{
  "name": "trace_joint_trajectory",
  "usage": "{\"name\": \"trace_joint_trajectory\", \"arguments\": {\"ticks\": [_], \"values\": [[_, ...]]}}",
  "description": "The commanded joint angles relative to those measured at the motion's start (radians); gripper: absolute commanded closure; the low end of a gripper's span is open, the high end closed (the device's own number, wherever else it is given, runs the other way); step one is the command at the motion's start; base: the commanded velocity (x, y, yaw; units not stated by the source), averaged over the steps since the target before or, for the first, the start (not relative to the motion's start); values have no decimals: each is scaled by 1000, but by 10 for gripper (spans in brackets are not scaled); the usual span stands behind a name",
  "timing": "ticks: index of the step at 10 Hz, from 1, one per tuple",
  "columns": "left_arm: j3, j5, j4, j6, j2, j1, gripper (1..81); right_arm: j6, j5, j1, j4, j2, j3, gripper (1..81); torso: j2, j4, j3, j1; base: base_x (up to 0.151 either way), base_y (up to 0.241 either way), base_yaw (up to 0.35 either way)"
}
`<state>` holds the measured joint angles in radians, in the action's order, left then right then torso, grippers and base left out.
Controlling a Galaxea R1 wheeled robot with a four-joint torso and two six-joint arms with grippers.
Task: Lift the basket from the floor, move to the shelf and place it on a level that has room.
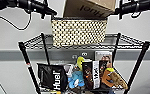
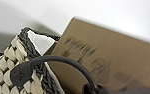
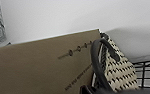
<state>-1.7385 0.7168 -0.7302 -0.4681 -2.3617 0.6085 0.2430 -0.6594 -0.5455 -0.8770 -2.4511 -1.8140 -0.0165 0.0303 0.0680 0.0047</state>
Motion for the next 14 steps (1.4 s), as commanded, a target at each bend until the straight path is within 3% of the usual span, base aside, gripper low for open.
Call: {"name": "trace_joint_trajectory", "arguments": {"ticks": [1,5,6,10,14], "values": [[0,32,-15,11,-28,152,811,-4,-2,-148,-17,-42,-34,811,0,0,0,0,0,0,0],[0,32,-11,14,-28,152,811,-4,7,-155,-19,-44,-34,811,0,0,0,0,0,0,0],[0,32,-12,19,-28,151,10,-4,9,-156,-20,-41,-33,10,0,0,0,0,0,0,0],[16,33,-17,22,19,184,10,-4,10,-177,-25,-1,-1,10,0,0,0,0,0,0,0],[93,49,-8,20,136,213,10,1,9,-227,-31,131,110,10,0,0,0,0,0,0,0]]}}
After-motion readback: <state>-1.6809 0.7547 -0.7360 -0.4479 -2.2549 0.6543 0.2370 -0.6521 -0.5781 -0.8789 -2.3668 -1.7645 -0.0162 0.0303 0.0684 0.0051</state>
